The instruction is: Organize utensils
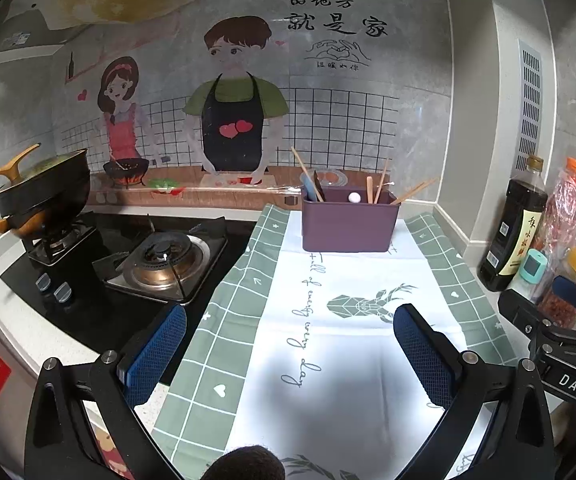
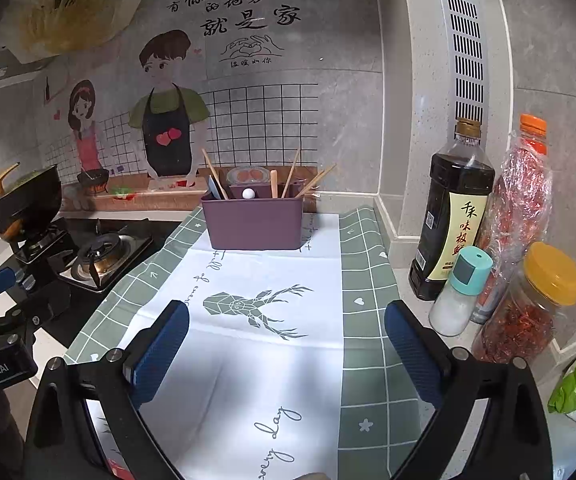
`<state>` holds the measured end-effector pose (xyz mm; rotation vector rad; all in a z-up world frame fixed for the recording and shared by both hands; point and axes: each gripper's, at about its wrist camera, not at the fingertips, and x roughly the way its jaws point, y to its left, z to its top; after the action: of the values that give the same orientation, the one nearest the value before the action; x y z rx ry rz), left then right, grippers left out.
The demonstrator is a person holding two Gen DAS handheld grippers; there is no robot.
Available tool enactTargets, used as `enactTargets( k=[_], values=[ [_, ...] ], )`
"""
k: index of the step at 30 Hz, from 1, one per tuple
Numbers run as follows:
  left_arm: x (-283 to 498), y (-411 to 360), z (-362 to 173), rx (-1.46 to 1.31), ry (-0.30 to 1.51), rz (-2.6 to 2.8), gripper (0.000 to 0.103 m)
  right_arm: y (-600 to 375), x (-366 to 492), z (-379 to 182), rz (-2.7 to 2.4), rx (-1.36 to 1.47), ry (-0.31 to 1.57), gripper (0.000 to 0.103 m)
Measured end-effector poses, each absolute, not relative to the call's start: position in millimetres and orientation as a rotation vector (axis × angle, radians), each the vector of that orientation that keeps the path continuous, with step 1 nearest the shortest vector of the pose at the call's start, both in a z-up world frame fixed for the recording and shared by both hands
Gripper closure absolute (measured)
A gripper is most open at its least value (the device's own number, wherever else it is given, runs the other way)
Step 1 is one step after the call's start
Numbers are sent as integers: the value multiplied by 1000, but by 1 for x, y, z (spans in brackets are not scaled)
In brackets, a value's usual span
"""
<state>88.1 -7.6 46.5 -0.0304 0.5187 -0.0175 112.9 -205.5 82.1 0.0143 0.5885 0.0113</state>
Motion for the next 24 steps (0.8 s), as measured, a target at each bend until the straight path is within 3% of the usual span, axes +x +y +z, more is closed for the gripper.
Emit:
enactTargets(
  k=[24],
  values=[
    [83,-15,49,-33,522,-12,0,-208,112,85,20,34,593,5]
  ],
)
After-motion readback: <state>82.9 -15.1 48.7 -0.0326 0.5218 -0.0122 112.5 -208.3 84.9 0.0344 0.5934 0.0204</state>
